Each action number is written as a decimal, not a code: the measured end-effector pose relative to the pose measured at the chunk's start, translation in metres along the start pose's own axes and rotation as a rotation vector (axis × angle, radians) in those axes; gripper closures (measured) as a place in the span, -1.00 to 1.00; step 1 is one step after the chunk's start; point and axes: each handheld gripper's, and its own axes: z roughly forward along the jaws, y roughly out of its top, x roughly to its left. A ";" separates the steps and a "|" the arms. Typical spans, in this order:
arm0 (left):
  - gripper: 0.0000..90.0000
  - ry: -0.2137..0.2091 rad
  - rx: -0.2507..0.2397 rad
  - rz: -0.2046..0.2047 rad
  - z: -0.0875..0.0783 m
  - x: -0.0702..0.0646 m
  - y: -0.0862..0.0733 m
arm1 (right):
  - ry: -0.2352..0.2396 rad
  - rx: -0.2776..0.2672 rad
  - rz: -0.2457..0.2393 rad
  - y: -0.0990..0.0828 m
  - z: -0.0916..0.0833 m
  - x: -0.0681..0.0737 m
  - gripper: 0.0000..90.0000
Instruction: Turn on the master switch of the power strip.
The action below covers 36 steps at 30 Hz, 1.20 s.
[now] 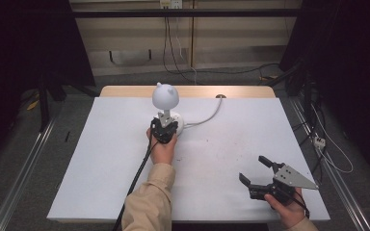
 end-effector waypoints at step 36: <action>-0.18 -0.158 -0.015 -0.109 -0.038 0.006 0.003 | 0.003 0.007 -0.002 -0.001 0.003 -0.001 -0.84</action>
